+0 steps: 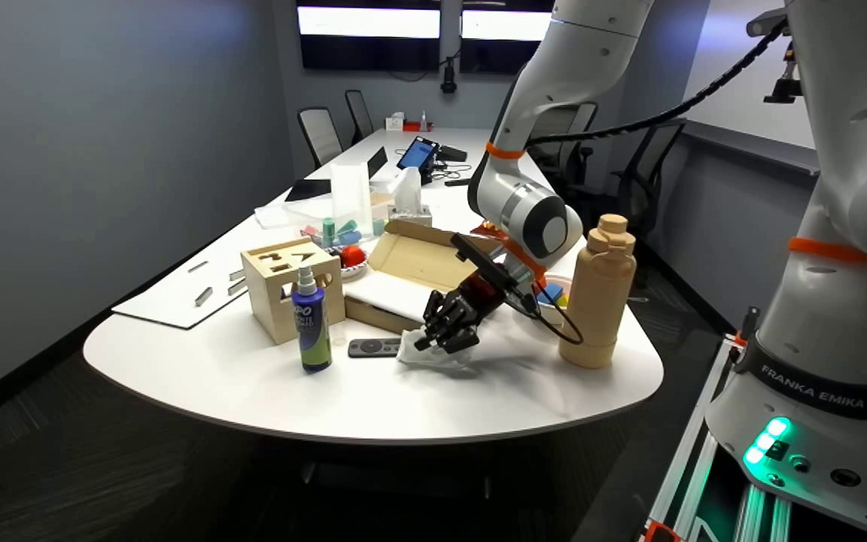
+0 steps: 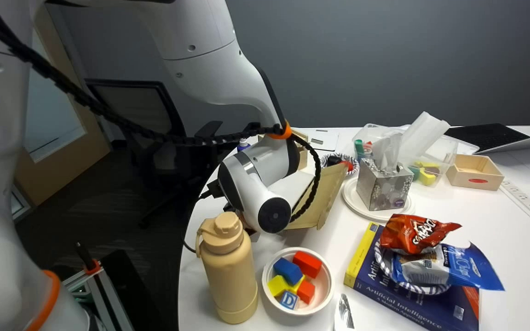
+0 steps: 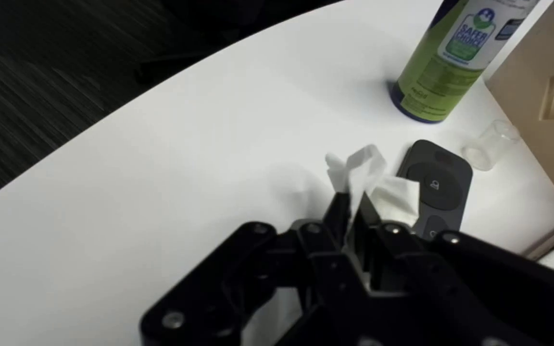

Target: Fold the paper towel

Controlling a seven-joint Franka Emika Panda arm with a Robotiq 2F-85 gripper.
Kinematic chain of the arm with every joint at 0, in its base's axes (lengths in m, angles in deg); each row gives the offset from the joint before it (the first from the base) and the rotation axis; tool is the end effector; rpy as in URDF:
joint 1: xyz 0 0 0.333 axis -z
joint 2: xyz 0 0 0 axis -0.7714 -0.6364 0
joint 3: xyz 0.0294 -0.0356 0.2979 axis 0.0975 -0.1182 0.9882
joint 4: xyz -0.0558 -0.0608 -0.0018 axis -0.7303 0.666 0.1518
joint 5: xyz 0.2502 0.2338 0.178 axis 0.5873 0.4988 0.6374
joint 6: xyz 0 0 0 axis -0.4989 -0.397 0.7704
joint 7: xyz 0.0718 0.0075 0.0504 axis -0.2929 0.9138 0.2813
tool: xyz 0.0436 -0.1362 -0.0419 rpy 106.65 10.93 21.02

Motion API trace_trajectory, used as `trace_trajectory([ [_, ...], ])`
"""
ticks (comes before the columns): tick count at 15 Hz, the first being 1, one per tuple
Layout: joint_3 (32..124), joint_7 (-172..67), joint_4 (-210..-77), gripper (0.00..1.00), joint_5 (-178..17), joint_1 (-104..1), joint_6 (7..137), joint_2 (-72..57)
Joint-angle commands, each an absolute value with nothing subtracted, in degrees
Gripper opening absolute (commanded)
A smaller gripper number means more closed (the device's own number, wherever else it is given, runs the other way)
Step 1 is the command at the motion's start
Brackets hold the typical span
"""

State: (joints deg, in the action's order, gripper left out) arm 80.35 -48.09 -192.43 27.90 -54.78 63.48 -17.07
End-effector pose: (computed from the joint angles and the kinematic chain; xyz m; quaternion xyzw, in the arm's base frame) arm 0.4189 0.0842 0.0673 -0.5857 0.6511 0.2207 0.4293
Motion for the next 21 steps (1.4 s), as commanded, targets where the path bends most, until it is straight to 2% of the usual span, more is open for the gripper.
trace_trajectory([
  [1, 80.66, -49.52, -194.21, 0.02, 30.55, -55.54, 67.09, -14.11],
  [2, 80.73, -49.8, -194.14, 0.02, 30.85, -55.59, 67.81, -14.04],
  [4, 80.93, -50.19, -194.08, 0.32, 31.72, -55.81, 69.72, -13.8],
  [8, 81.23, -50.39, -194.0, 0.62, 33.0, -56.2, 72.54, -13.43],
  [9, 81.33, -50.41, -194.03, 0.65, 33.26, -56.3, 73.16, -13.32],
  [12, 81.62, -50.31, -194.01, 0.66, 33.7, -56.52, 74.55, -12.86],
  [14, 81.9, -50.08, -194.02, 0.58, 34.1, -56.64, 75.43, -12.43],
  [17, 82.14, -49.81, -194.09, 0.56, 34.71, -56.9, 76.87, -11.49],
  [21, 82.62, -49.09, -194.14, 0.59, 33.59, -58.63, 82.96, -8.47],
])
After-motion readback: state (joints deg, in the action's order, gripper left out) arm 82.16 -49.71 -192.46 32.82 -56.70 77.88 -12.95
